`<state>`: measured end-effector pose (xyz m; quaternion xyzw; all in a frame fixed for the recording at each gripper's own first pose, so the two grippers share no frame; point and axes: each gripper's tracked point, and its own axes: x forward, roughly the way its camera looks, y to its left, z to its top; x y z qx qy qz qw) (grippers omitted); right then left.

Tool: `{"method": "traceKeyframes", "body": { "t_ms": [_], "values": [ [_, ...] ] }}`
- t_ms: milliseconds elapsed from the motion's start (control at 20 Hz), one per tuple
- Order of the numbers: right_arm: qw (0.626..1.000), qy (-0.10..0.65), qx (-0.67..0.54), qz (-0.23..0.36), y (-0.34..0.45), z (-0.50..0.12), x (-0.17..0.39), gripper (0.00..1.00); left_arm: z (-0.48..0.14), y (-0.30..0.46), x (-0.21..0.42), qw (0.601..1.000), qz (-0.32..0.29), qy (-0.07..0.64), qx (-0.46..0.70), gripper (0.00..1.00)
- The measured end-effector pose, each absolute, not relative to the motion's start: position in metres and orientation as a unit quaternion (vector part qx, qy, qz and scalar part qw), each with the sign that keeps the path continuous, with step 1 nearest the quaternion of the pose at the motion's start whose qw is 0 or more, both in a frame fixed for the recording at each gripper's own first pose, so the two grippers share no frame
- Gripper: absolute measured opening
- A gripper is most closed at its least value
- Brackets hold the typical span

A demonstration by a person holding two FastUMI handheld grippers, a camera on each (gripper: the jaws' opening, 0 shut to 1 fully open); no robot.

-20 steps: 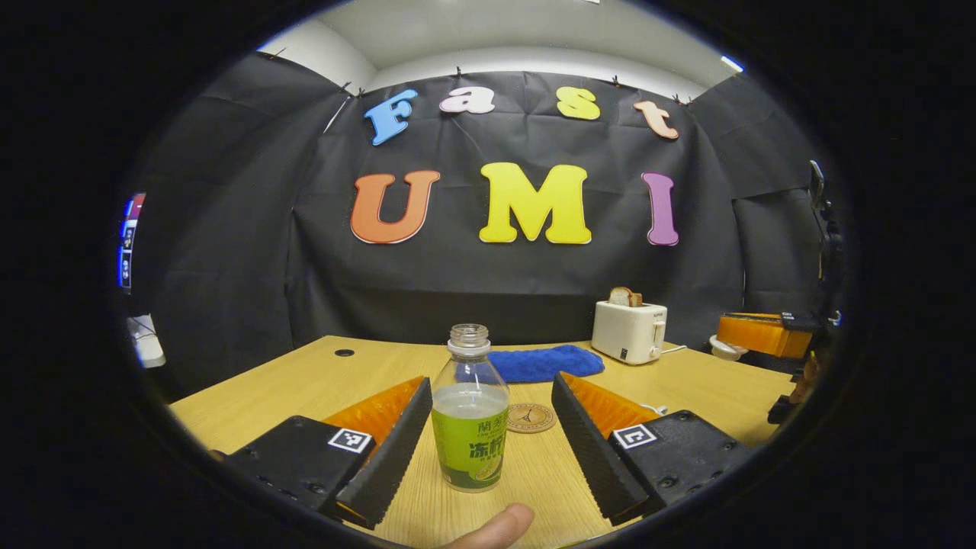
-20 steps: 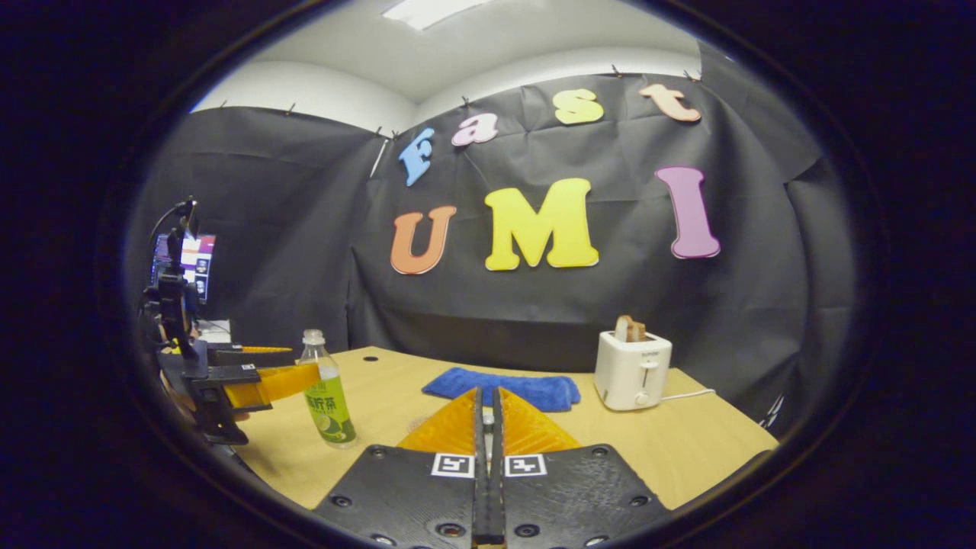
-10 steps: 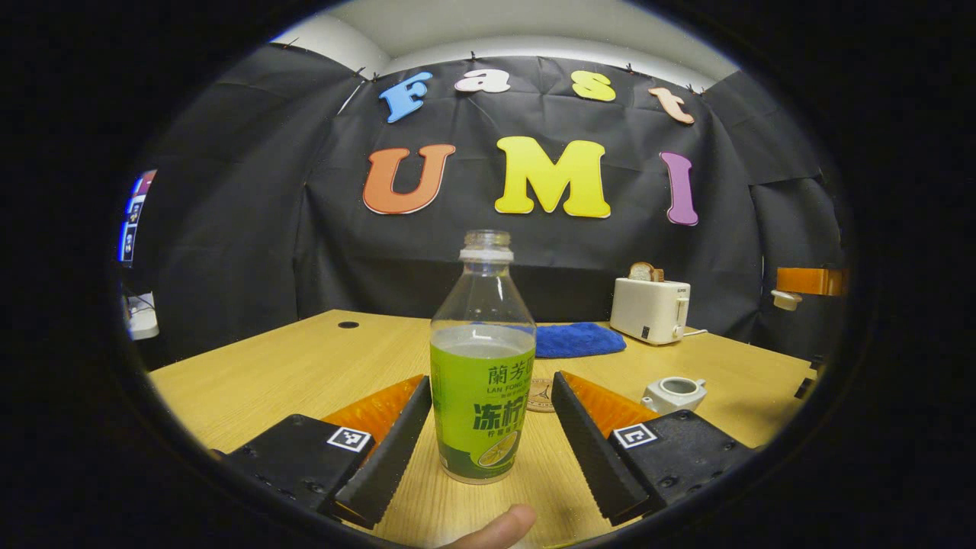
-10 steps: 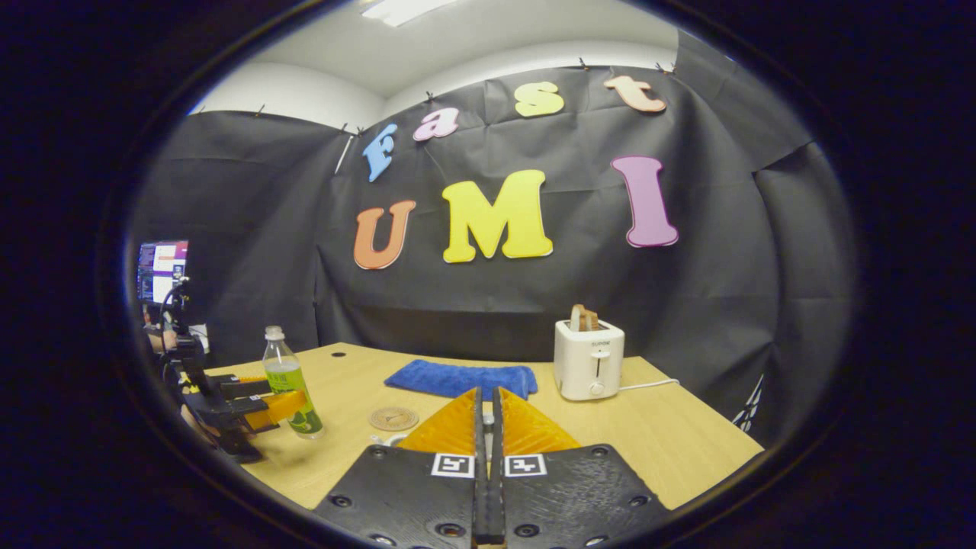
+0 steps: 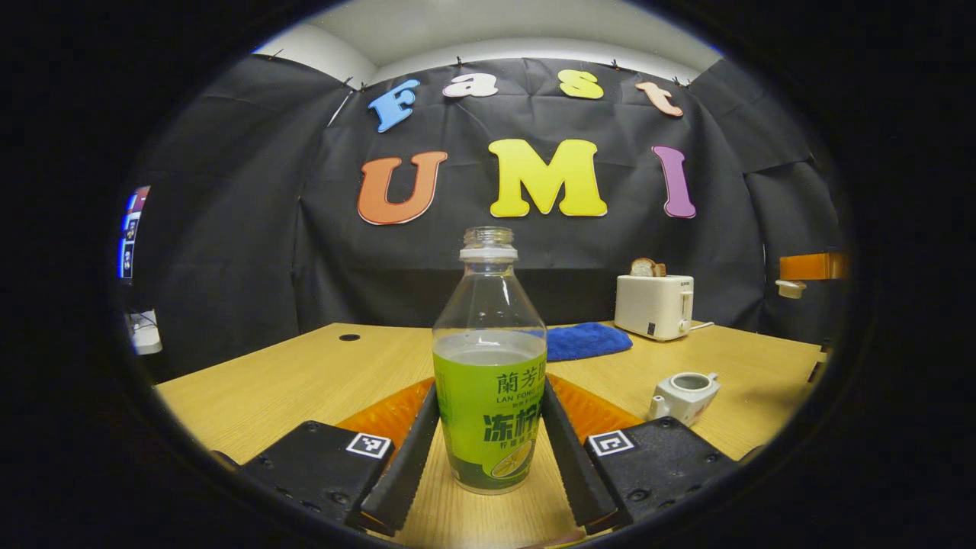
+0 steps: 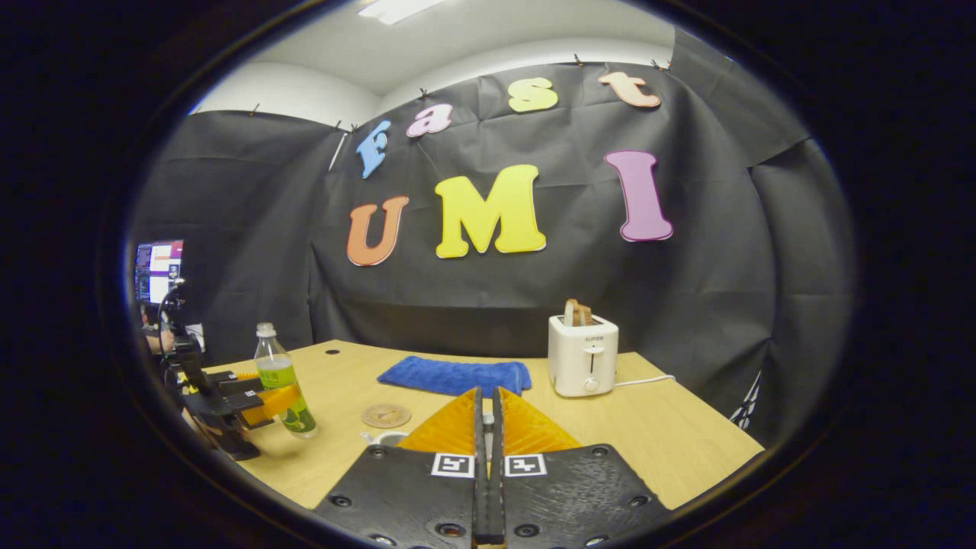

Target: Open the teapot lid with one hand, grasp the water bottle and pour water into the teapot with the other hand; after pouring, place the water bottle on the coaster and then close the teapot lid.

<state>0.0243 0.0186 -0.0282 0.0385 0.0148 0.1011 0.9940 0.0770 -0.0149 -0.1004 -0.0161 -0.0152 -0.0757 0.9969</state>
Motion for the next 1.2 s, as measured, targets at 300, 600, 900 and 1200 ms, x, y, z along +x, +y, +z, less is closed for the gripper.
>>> {"method": "traceKeyframes", "body": {
  "t_ms": [300, 600, 900, 1200],
  "values": [
    [0.995, 0.027, 0.041, 0.090, 0.008, -0.034, 0.029, 0.00, -0.069, -0.018, 0.070, 0.997, -0.049, -0.019, 0.065, 0.78],
    [0.996, 0.027, 0.042, 0.071, -0.016, -0.036, 0.035, 0.00, -0.067, -0.051, 0.061, 0.986, -0.077, 0.007, 0.151, 0.77],
    [0.997, 0.029, 0.048, 0.054, -0.035, -0.036, 0.037, 0.00, -0.096, -0.059, 0.067, 0.947, -0.078, 0.071, 0.303, 0.77],
    [0.997, 0.042, 0.038, 0.046, -0.042, -0.043, 0.041, 0.00, -0.114, -0.066, 0.071, 0.886, -0.079, 0.108, 0.444, 0.76]
  ]
}}
